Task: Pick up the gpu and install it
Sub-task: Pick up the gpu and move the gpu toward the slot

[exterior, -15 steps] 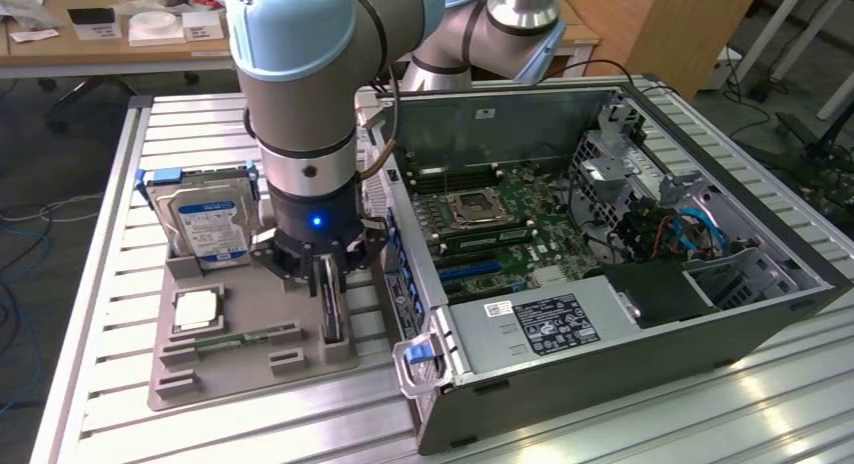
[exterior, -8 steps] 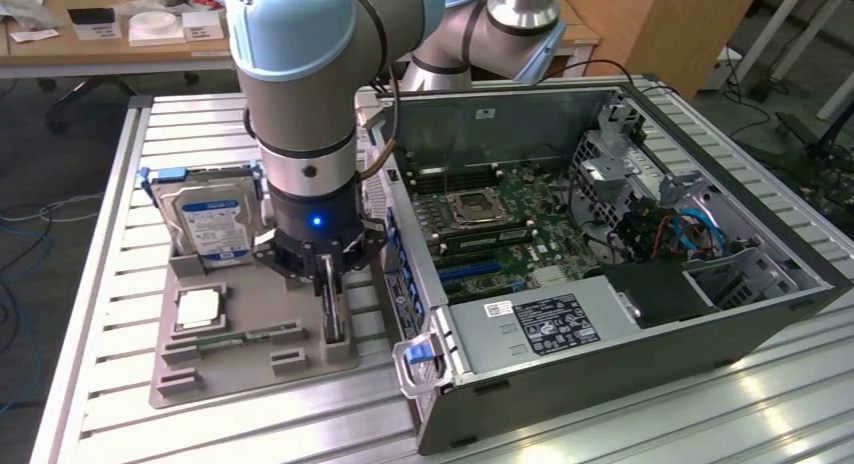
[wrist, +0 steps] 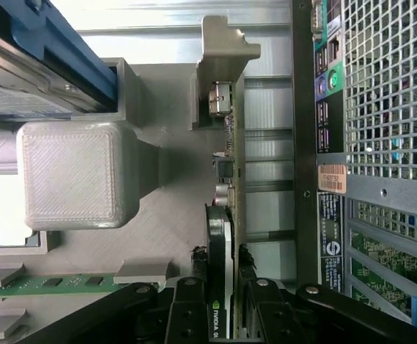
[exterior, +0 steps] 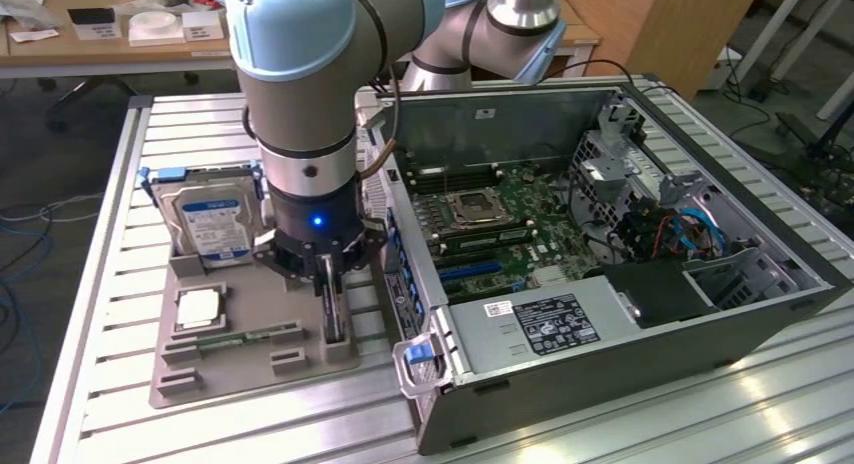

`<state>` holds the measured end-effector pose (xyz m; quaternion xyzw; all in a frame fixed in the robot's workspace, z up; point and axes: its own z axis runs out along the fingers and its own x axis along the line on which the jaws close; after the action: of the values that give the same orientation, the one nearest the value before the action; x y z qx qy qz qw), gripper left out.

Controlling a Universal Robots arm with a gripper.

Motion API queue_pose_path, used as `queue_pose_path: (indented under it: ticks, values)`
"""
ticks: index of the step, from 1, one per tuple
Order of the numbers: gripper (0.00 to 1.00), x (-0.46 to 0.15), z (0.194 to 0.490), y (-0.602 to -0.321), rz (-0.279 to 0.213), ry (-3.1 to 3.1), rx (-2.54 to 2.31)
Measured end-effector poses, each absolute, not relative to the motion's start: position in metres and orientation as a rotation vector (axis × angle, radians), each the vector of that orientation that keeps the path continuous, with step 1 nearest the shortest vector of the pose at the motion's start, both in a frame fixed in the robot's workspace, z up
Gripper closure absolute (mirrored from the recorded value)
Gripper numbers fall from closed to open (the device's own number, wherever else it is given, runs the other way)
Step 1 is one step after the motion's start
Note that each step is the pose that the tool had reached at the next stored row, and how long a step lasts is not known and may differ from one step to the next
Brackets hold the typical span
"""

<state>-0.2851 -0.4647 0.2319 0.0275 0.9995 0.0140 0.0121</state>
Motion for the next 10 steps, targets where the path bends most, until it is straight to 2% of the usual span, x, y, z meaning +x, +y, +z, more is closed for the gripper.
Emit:
queue_pose_path:
  ticks: [10]
  values:
    - [0.73,-0.2851,0.2399,-0.4648,0.044,3.116,0.078]
